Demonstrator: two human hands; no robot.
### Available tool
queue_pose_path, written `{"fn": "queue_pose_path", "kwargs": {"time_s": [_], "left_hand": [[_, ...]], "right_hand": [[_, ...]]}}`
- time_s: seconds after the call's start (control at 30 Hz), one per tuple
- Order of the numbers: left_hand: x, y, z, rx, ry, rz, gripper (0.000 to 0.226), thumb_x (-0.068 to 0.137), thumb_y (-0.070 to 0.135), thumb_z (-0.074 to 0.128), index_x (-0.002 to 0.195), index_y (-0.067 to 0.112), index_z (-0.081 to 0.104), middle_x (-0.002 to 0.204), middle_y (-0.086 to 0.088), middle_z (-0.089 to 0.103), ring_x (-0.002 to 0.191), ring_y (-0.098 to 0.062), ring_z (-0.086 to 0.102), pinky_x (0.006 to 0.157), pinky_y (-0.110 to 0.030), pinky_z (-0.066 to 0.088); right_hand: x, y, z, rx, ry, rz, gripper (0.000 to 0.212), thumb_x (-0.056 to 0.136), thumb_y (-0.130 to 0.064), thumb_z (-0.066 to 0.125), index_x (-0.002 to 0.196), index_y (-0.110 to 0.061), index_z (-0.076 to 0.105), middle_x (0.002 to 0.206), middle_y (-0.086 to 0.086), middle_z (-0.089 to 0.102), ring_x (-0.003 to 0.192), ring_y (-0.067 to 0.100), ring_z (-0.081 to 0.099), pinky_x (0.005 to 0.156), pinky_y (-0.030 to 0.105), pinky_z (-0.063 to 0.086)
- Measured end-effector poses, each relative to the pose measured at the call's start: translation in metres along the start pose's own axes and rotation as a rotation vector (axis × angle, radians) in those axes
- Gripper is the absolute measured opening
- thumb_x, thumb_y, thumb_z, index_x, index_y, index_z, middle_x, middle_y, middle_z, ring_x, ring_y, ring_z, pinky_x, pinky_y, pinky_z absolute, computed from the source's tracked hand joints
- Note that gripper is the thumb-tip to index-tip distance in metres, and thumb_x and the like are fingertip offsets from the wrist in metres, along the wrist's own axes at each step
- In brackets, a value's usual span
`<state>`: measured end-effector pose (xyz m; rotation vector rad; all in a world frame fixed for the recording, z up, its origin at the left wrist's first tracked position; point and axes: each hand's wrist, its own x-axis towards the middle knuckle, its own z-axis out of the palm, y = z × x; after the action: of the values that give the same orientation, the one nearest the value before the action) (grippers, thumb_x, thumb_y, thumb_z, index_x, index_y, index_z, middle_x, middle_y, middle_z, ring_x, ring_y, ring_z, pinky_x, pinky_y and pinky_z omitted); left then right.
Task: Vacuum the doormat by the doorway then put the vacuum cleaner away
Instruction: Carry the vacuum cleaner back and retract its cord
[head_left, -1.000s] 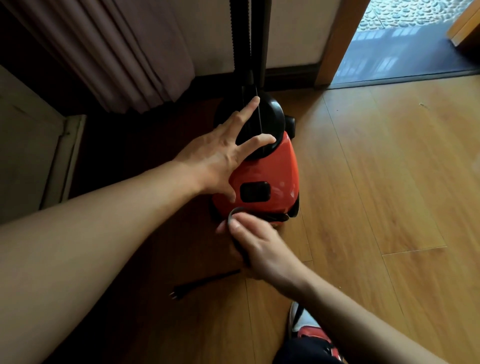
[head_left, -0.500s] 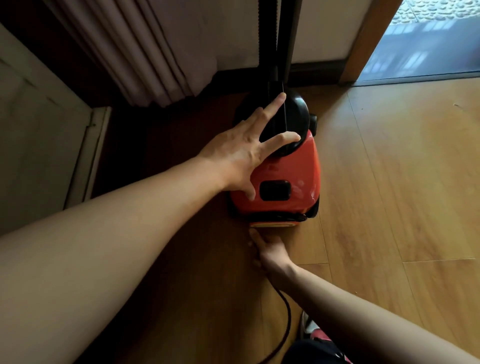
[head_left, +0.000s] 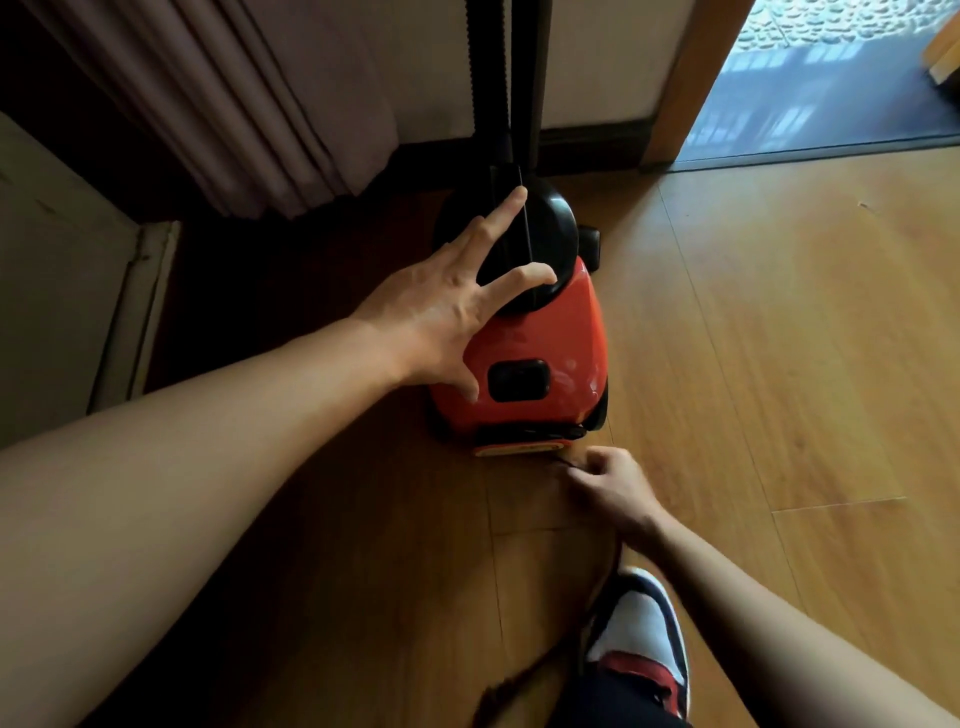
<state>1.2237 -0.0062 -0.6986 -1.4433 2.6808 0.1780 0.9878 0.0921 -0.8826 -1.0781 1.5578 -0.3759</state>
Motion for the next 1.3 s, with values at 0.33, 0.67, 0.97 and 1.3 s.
{"fn": "queue_pose_path", "kwargs": {"time_s": [0.33,0.67,0.97,1.3], "left_hand": [[0.001,0.001,0.001,-0.003,-0.009,-0.004,0.129,0.047,0.045,0.097,0.146,0.051,0.014,0.16,0.0,-0.035,0.151,-0.034,0.018,0.077,-0.037,0.057],[0.001,0.001,0.001,0.033,-0.01,-0.024,0.132,0.047,0.046,0.096,0.147,0.052,0.01,0.16,-0.002,-0.036,0.152,-0.033,0.015,0.085,-0.037,0.056],[0.001,0.003,0.003,0.023,0.008,-0.044,0.133,0.046,0.042,0.098,0.147,0.051,0.011,0.16,-0.002,-0.034,0.151,-0.034,0.016,0.081,-0.038,0.057],[0.003,0.001,0.004,0.003,-0.003,-0.037,0.136,0.045,0.037,0.099,0.147,0.052,0.009,0.16,-0.003,-0.035,0.152,-0.035,0.01,0.09,-0.041,0.055]], "right_hand": [[-0.029,-0.027,-0.072,0.867,-0.031,0.217,0.026,0.099,-0.022,0.055,0.075,-0.016,0.05,0.06,-0.008,0.022,0.044,0.004,0.019,0.036,0.017,0.011],[-0.077,-0.091,-0.013,0.874,-0.036,0.087,0.035,0.108,-0.024,0.038,0.082,-0.012,0.059,0.055,-0.007,0.025,0.043,0.006,0.019,0.035,0.018,0.013],[-0.077,-0.106,0.06,0.591,-0.11,-0.085,0.031,0.11,-0.022,0.038,0.092,-0.01,0.061,0.064,0.0,0.047,0.045,0.007,0.036,0.039,0.019,0.027],[-0.057,-0.095,0.11,0.654,-0.151,-0.073,0.032,0.106,-0.032,0.049,0.108,-0.007,0.068,0.073,0.0,0.067,0.052,0.013,0.059,0.043,0.023,0.048]]}}
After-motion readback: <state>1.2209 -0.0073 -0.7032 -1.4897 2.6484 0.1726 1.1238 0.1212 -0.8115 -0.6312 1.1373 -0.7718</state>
